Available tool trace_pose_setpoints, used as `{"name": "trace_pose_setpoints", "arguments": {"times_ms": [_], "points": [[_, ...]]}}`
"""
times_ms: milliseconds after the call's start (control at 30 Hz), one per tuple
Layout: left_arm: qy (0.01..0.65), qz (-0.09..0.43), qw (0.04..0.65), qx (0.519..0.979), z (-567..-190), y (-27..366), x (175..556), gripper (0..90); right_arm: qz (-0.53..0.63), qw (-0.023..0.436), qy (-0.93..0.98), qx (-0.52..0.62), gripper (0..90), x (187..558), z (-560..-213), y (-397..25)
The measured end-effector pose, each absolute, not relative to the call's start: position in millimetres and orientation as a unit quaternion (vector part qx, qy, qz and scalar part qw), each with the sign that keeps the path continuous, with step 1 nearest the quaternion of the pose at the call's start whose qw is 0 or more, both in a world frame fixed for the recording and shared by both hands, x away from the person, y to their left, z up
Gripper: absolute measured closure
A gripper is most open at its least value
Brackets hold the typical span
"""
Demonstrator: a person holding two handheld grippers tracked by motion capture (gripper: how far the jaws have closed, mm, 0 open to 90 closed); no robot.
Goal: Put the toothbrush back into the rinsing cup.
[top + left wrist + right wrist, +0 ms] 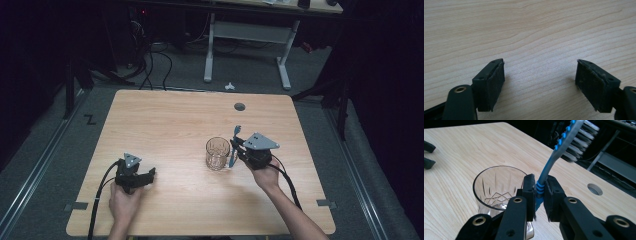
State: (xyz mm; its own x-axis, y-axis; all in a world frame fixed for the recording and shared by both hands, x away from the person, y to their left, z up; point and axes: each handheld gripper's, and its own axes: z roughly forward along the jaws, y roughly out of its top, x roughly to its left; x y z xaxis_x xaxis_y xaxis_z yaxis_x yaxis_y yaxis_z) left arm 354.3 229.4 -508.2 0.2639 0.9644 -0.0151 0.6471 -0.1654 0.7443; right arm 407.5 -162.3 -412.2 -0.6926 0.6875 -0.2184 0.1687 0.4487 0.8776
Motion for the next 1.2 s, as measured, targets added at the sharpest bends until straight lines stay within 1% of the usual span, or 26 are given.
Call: {"name": "trace_pose_setpoints", "arguments": {"times_ms": [167, 567, 833, 933, 1200], "points": [[0.556, 0.242, 0.328, 0.724, -508.2, 229.4, 354.3, 24.0, 0.448, 0.286, 0.802, 0.272, 80.1, 406.4, -416.5, -164.7], [0.556, 0.242, 0.328, 0.724, -508.2, 229.4, 354.2, 24.1, 0.450, 0.311, 0.797, 0.254, 80.4, 402.2, -416.9, -161.8], [0.556, 0.242, 0.328, 0.724, -508.2, 229.4, 354.3, 24.1, 0.452, 0.303, 0.798, 0.261, 80.2, 404.5, -417.6, -161.9], [0.556, 0.242, 0.328, 0.724, -508.2, 229.4, 354.3, 24.0, 0.449, 0.312, 0.797, 0.256, 80.4, 403.0, -417.2, -161.9], [0.556, 0.242, 0.328, 0.724, -508.2, 229.4, 354.2, 24.1, 0.448, 0.315, 0.798, 0.253, 80.4, 403.4, -417.8, -160.8]]}}
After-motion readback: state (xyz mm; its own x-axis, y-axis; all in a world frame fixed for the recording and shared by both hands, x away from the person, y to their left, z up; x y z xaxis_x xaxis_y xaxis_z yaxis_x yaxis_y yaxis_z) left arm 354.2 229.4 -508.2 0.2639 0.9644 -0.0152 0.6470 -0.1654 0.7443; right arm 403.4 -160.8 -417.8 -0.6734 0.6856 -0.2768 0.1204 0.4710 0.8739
